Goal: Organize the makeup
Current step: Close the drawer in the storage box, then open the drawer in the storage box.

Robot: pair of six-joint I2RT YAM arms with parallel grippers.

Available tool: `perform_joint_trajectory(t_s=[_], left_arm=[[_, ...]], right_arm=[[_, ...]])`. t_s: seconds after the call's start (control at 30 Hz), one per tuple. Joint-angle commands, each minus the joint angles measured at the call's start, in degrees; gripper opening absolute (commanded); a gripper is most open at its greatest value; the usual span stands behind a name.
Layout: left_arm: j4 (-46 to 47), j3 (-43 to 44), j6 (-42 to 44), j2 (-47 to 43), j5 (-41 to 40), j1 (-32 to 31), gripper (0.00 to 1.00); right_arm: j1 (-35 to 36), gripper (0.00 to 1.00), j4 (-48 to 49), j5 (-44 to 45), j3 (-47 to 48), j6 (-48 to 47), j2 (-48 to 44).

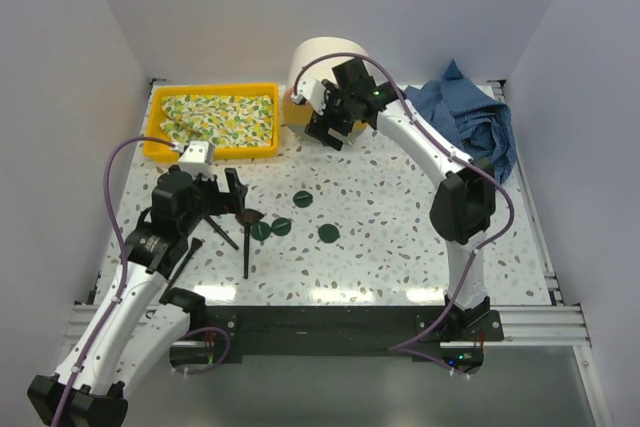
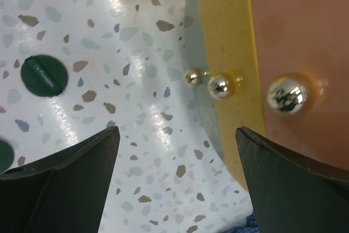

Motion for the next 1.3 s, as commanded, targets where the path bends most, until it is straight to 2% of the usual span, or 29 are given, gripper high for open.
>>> perform_joint_trajectory(t_s=[0.0, 0.23, 0.47, 0.6, 0.93, 1.27], left_arm=[[2.4, 0.0, -0.4, 0.6, 0.7, 0.2, 1.00], [2.5, 0.2, -0.2, 2.3, 1.4, 0.3, 1.00], [2.6, 0.7, -0.3, 3.8, 2.0, 0.3, 1.00], [4.2, 0.4, -2.2, 5.1, 5.4, 0.3, 1.00], [11.9, -0.6, -8.3, 10.5, 13.9, 0.3, 1.00], [21.9, -1.4, -14.0, 17.7, 22.0, 0.2, 1.00]], right_arm=[[-0.3, 0.91, 2.9, -5.0, -6.3, 1.5, -10.2], [-0.3, 0.92, 8.6, -9.1, -22.7, 3.0, -22.2], [-1.0, 0.93, 12.7, -11.4, -33.9, 4.9, -32.6], [-3.1, 0.95, 15.4, -13.4, -39.1, 7.1, -37.5], [-11.0, 0.96, 23.2, -22.5, -50.9, 14.7, -43.9], [-19.5, 0.99, 32.2, -31.3, -57.6, 24.2, -47.4]])
